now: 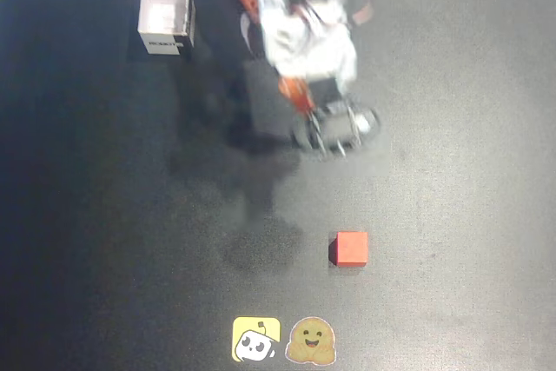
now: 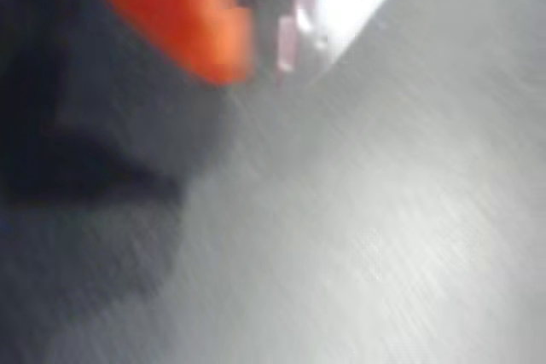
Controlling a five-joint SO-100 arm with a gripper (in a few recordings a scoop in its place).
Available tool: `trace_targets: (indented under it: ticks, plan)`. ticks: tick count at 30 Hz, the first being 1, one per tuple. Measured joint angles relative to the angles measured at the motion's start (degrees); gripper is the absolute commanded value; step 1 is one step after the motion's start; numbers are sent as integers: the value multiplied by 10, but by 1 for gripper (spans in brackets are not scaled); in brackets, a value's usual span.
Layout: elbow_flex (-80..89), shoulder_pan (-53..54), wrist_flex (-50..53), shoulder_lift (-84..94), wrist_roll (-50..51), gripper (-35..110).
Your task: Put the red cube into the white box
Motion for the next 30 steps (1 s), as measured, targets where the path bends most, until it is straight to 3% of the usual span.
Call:
trace_targets:
  ticks: [4, 22, 30]
  plan:
    - [-91, -30, -9, -114, 41, 25]
    - [-402, -50, -80, -487, 127, 25]
    - [-427, -48, -152, -570, 149, 25]
